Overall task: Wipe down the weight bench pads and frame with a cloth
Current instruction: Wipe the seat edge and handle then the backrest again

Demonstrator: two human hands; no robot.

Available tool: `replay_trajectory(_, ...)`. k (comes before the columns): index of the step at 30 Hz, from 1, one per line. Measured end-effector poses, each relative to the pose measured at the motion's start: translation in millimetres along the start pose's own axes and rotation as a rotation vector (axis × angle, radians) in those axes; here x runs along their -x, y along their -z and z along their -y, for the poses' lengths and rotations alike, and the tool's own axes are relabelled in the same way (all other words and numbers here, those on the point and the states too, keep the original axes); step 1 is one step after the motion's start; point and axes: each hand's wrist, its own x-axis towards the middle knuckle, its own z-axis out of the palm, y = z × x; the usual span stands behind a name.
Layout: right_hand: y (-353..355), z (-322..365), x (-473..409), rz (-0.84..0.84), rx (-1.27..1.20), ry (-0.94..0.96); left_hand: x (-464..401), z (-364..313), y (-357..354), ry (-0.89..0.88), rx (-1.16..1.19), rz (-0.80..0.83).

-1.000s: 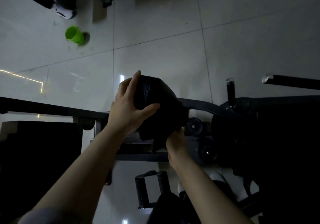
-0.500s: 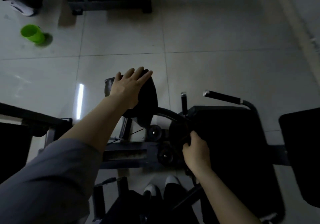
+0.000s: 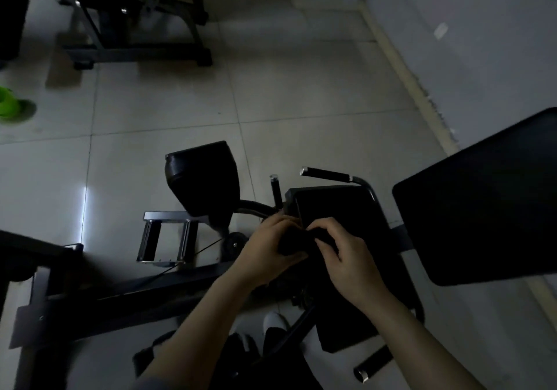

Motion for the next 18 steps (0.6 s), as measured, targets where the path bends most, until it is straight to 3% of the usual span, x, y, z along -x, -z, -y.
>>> replay_trajectory(3, 15, 4, 21, -0.035, 0.054, 0.007, 10, -21, 14, 0.031, 0.026, -0.022)
replay_trajectory(6, 29, 8, 37, -0.160, 0.114, -0.001, 15, -46, 21, -0.060, -0.016, -0.108)
replay_trajectory(11, 69, 9, 57, -0.261, -0.310, -0.352, 16, -100, 0, -0.218, -0.050, -0.133)
replay_trajectory(14, 84, -1, 77, -0.313, -0.393, -0.458, 14, -124, -20, -0.240, 0.018, -0.016)
replay_trajectory(18, 95, -29, 118, -0.291, -0.178, -0.387, 12, -139, -53, -0.185, 0.049, 0.212)
